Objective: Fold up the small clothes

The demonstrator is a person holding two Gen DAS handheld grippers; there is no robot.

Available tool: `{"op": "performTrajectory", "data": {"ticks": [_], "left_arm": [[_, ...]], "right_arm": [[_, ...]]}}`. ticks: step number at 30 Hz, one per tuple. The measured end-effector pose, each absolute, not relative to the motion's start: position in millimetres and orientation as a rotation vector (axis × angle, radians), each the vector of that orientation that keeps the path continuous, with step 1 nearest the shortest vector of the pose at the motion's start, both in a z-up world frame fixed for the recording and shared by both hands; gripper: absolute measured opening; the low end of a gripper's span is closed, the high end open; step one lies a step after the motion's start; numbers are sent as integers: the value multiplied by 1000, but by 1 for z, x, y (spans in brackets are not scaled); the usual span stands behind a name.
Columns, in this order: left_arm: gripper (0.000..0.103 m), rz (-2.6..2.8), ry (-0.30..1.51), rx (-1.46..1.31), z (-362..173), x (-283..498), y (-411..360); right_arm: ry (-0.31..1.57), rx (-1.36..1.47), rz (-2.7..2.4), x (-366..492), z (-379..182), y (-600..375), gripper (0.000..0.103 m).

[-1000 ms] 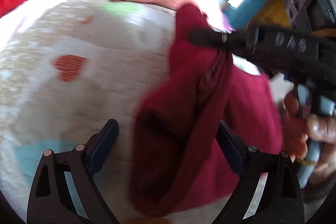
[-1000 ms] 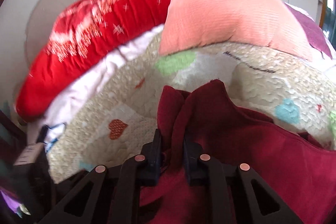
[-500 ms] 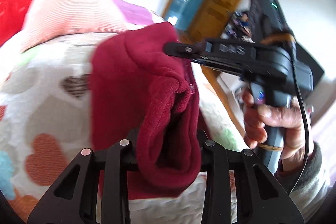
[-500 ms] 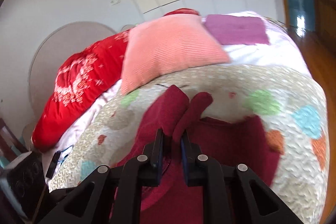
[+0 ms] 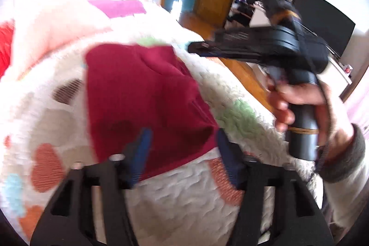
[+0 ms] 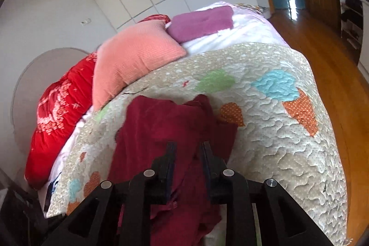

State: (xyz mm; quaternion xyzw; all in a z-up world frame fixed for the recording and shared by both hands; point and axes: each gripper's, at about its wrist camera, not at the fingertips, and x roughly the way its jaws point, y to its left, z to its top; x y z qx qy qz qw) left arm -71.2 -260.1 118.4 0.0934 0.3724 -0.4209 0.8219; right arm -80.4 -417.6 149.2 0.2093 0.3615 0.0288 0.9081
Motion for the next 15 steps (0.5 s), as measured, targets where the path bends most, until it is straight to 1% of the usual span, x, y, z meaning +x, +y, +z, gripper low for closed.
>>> {"op": "performTrajectory", "data": {"ticks": [1,2,3,5,6,7,8,9,12,13,15], "left_arm": [[69,-872,768,198,122,-76,-252],[69,-833,755,203,122,-72,-243],[69,-800,758,205,119,-66,-236],[69,-704,792,195,107,-51,-227],[69,-690,808,185,101,-50,-226],[69,-689,829,179,93,-47,-227],[69,-689,862,187,83,-45,-228],[69,-679,899,210,72,-47,-231],[69,-682,941,234,50,-47,-232],[69,-687,945,231,49,-60,-229],[69,-684,935,226,52,-57,-228]], "right_arm": [[741,410,96,-85,155,-404,33],[747,387,118,-87,156,-392,54],[764,359,124,-87,154,-382,70],[820,307,103,-89,140,-363,70],[846,292,105,-90,130,-358,64],[886,272,116,-89,117,-353,53],[913,250,94,-91,107,-352,25],[912,242,48,-97,99,-357,18],[930,342,18,-119,67,-380,17],[911,372,33,-127,63,-384,17],[869,440,44,-138,71,-392,17]]}}
